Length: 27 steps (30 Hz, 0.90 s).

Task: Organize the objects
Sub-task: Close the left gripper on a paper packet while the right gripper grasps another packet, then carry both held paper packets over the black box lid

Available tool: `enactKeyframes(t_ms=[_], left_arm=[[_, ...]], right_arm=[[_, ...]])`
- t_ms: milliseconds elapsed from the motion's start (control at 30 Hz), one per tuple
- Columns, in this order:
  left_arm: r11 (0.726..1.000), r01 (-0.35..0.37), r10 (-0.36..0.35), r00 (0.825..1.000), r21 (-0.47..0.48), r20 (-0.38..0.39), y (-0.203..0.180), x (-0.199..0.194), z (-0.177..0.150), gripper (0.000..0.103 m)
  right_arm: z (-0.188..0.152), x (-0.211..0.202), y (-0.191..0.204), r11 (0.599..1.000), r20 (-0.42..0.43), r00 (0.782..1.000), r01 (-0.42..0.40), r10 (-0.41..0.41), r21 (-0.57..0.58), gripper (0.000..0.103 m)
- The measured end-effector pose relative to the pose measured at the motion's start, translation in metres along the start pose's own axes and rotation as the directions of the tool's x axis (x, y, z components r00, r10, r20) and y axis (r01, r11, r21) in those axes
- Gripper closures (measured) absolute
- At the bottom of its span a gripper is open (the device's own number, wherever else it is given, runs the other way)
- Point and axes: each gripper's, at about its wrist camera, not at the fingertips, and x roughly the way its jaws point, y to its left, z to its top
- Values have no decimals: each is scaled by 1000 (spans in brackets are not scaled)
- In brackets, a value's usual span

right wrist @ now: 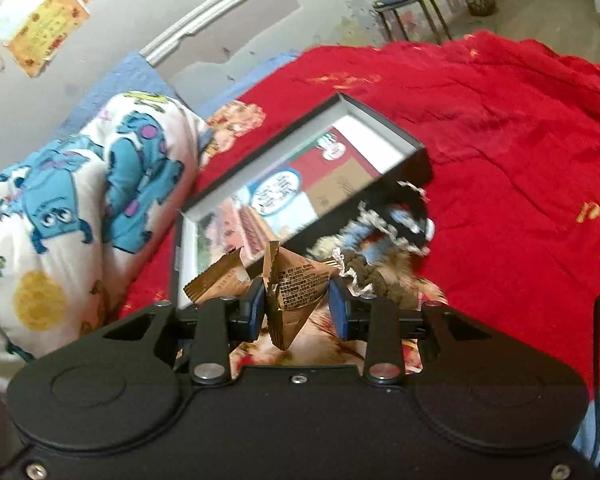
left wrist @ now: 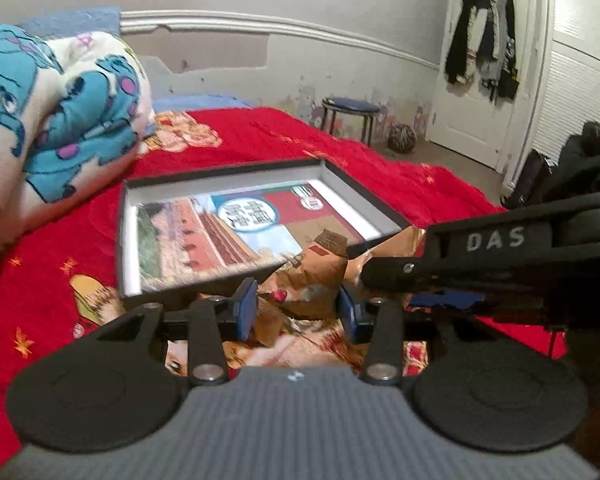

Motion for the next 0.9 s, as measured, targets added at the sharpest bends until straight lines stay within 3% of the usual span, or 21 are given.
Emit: enactKeyframes(t_ms=[267,467,667,767,900], left_arm=[[998,-45,49,995,-45,86,29,-19,29,56],[994,-96,103,987,-58,125,62,-13,56,56],[984,-87,101,992,-157,81,101,19,60,56],[963,-86,94,995,-255,19,119,42,50,56],[953,-147,140,989,-265,-45,126,66,38,56]], right_arm=[[24,-4,31,992,24,995,-96,98,-77,71],[55,33,69,977,-2,989,-145,147,-155,71],[78,98,97,958,-50,990,-140,131,-248,71],[79,129,90,960,-94,986,-154,136,-232,71],[68,154,67,966,-143,978,-178,153,-186,71]])
